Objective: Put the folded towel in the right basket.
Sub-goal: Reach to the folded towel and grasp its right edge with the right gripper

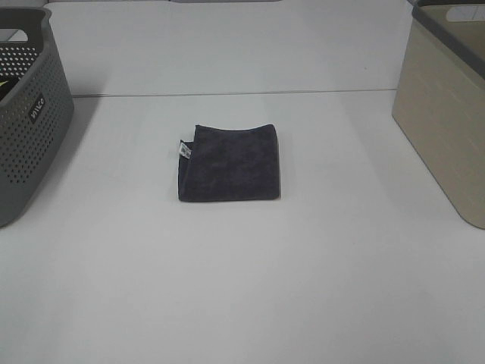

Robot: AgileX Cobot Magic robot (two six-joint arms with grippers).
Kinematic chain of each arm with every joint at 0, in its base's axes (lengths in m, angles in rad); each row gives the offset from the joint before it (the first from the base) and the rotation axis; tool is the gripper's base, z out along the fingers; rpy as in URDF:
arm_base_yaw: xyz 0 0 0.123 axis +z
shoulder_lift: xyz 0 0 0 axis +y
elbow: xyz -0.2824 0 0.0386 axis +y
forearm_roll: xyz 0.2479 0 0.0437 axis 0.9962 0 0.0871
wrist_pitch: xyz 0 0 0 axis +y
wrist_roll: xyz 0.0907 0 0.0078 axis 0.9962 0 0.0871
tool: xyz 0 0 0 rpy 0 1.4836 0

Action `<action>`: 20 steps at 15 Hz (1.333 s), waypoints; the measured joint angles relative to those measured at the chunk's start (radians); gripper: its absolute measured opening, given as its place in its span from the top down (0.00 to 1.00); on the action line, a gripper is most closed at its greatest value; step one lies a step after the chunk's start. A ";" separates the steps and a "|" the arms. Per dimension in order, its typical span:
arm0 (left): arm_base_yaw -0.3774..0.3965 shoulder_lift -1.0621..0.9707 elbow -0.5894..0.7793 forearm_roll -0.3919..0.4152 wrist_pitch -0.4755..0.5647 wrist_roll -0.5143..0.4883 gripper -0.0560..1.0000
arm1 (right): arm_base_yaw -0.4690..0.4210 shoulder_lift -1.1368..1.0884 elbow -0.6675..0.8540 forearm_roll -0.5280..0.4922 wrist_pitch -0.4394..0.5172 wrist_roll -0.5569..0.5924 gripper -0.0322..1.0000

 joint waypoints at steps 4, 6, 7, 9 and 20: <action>0.000 0.000 0.000 0.000 0.000 0.000 0.02 | 0.000 0.000 0.000 0.000 0.000 0.000 0.30; 0.000 0.000 0.000 0.000 0.000 0.000 0.02 | 0.000 0.000 0.000 0.000 0.000 0.000 0.30; 0.000 0.000 0.000 0.000 0.000 0.000 0.02 | 0.000 0.000 0.000 0.000 0.000 0.000 0.30; 0.000 0.000 0.000 0.000 0.000 0.000 0.02 | 0.000 0.000 0.000 0.000 0.000 0.000 0.30; 0.000 0.000 0.000 0.000 0.000 0.000 0.02 | 0.000 0.000 0.000 0.000 0.000 0.000 0.30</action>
